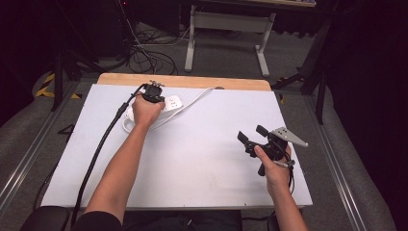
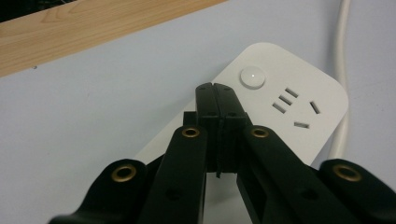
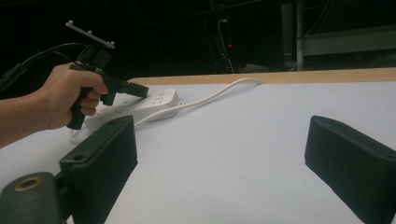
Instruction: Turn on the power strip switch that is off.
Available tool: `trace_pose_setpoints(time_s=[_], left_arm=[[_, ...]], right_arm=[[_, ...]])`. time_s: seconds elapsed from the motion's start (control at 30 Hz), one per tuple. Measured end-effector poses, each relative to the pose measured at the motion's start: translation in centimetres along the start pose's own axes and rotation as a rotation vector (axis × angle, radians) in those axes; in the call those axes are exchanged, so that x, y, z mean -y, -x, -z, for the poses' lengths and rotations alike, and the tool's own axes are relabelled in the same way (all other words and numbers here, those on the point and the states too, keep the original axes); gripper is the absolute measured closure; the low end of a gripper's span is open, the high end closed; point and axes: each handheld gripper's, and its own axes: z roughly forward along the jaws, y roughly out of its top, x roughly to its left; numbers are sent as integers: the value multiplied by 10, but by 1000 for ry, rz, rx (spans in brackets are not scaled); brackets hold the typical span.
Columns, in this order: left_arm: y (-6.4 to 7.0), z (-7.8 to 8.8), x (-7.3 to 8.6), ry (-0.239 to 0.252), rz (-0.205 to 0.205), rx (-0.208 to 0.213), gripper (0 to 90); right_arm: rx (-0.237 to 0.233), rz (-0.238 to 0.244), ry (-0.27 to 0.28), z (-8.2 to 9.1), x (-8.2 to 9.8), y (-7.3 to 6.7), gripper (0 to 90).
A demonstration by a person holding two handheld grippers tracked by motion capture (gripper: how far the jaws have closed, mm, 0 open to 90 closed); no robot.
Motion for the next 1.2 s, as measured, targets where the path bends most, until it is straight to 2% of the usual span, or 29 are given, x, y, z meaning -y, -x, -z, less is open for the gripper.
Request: trace_pose_setpoints(time_s=[0.2, 0.43, 0.63, 0.77, 0.9, 1.03, 1.1, 1.2], left_arm=[[-1, 0, 4, 11, 16, -4, 900], [-8, 0, 2, 4, 60, 42, 900], [-5, 0, -3, -26, 26, 31, 900], [-7, 1, -6, -50, 7, 45, 900], [-10, 3, -5, -51, 48, 84, 900], [-11, 5, -4, -57, 45, 81, 900], [-12, 5, -4, -45, 53, 85, 900], [-14, 6, -2, -24, 78, 116, 900]], right_arm=[[9, -11, 13, 4, 0, 1, 99], [10, -7, 10, 5, 0, 0, 99], [9, -1, 3, 4, 0, 0, 99], [8, -4, -1, 4, 1, 1, 99], [9, 3, -3, 3, 1, 1, 102], [6, 6, -6, 2, 2, 1, 105], [5, 5, -7, 2, 2, 1, 105], [4, 5, -8, 2, 2, 1, 105]])
